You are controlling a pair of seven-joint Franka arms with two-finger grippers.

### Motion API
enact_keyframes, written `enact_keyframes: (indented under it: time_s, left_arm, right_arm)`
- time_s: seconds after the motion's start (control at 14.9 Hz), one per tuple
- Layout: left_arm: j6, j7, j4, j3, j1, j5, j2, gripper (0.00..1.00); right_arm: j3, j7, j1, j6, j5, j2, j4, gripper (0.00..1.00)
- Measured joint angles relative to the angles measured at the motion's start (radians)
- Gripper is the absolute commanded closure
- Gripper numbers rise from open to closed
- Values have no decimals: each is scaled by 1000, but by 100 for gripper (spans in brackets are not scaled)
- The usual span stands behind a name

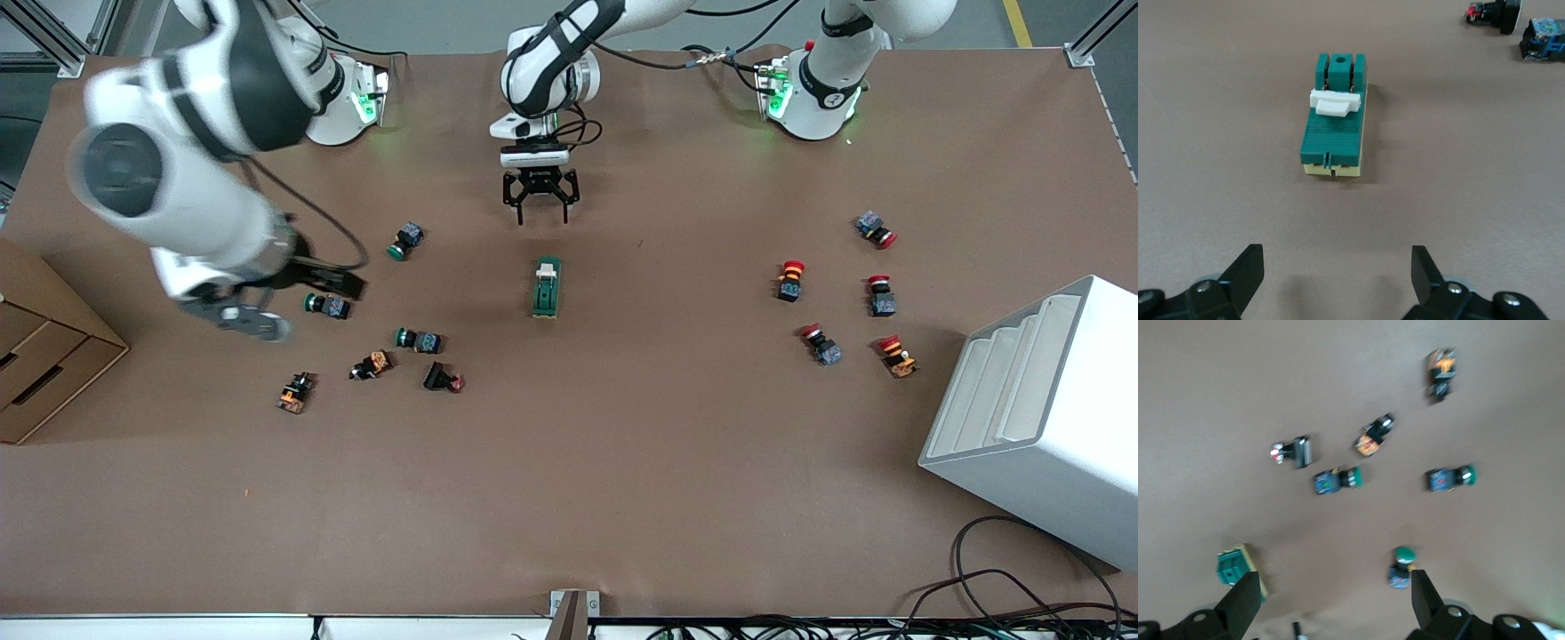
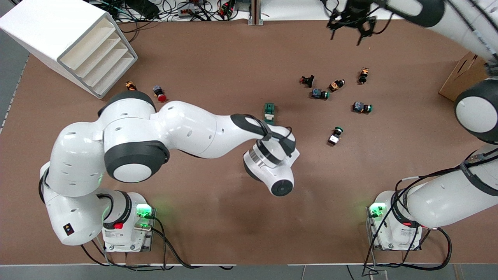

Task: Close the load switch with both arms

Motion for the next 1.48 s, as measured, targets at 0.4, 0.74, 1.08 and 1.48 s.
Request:
enact_keyframes:
  time_s: [0.4,0.74,1.08,1.48]
  left_arm:
    - [-112,-115,-4,3,-11,180,50,2]
    - [-187,-246,-17,9,-10,309,76,2]
    - [-230,-290,-19,16,-8,402,101,3]
    - [-259,-294,-25,28,-9,477,132,3]
  right_arm:
    - [1,256,194,158,77,123,-39,0]
    - [0,279,289,343,94,178,-121,0]
    - [0,287,374,569,111,196,-260,0]
    - [0,427,485,733,118,302,-275,0]
